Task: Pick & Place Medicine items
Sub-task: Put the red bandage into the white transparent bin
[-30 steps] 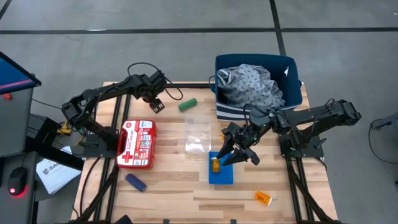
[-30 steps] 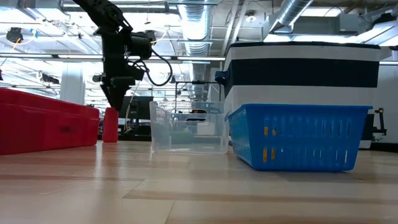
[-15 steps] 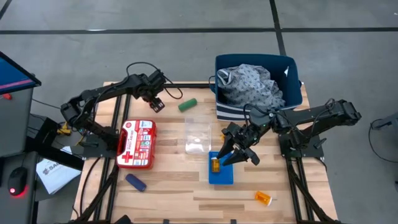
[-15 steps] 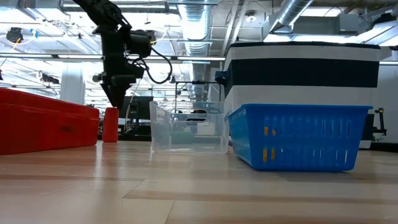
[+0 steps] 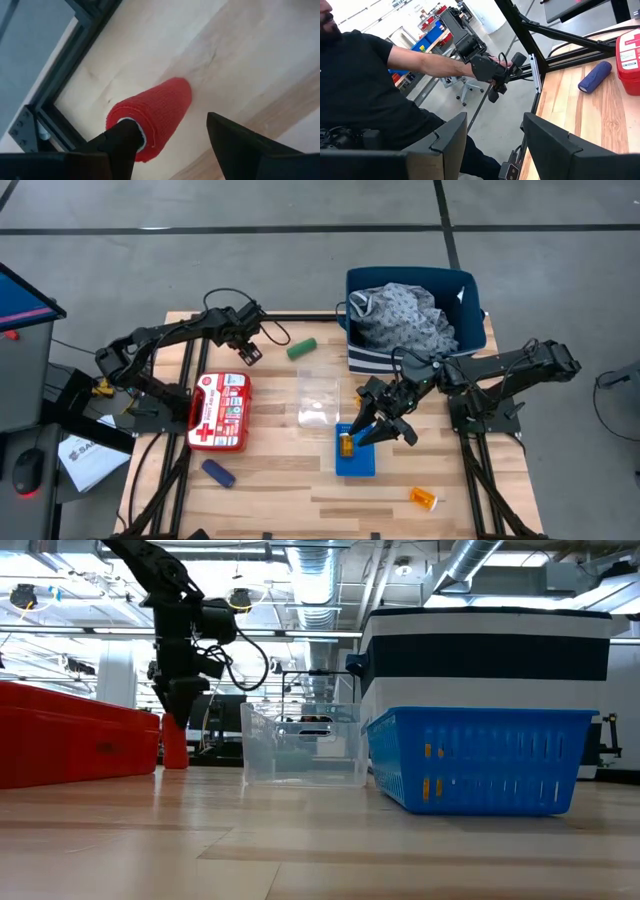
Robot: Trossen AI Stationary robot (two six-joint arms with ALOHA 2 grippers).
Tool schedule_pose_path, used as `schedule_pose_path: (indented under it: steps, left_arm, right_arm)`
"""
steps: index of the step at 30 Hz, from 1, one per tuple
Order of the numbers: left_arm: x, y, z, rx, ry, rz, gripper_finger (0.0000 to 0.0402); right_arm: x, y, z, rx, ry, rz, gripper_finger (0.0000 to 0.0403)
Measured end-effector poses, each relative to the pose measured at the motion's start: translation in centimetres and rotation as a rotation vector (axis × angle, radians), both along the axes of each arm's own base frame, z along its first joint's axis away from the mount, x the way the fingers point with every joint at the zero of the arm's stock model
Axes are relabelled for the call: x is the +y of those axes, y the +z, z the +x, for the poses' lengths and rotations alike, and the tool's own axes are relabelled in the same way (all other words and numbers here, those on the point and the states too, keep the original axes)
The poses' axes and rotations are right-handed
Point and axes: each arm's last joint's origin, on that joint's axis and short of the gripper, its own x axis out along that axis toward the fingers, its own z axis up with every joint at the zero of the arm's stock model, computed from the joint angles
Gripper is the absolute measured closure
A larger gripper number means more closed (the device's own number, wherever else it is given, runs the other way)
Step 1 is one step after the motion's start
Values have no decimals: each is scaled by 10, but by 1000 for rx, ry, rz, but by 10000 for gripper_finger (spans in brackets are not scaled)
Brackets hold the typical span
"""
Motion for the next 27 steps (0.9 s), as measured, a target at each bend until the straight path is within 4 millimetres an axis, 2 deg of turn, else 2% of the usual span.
schedule_pose_path:
  steps: [3, 6, 11, 14, 19, 22, 27]
  left_arm:
    - [1, 0, 0, 18, 9, 33, 198]
    - [2, 0, 0, 26, 13, 42, 235]
    - [-1, 5, -2, -1, 6, 42, 333]
    - [-8, 15, -5, -70, -13, 22, 385]
    - [-24, 44, -13, -195, -52, 65, 385]
    - [-42, 64, -15, -343, -136, 38, 392]
    - [-80, 95, 4, -628, -398, 14, 391]
  right_arm:
    - [0, 0, 0, 0, 0, 0, 212]
    - [1, 0, 0, 1, 2, 0, 212]
    - [1, 0, 0, 2, 2, 0, 212]
    - [1, 0, 0, 2, 2, 0, 212]
    - [1, 0, 0, 2, 2, -1, 212]
    - [0, 0, 0, 2, 2, -1, 212]
    - [0, 0, 0, 1, -2, -2, 212]
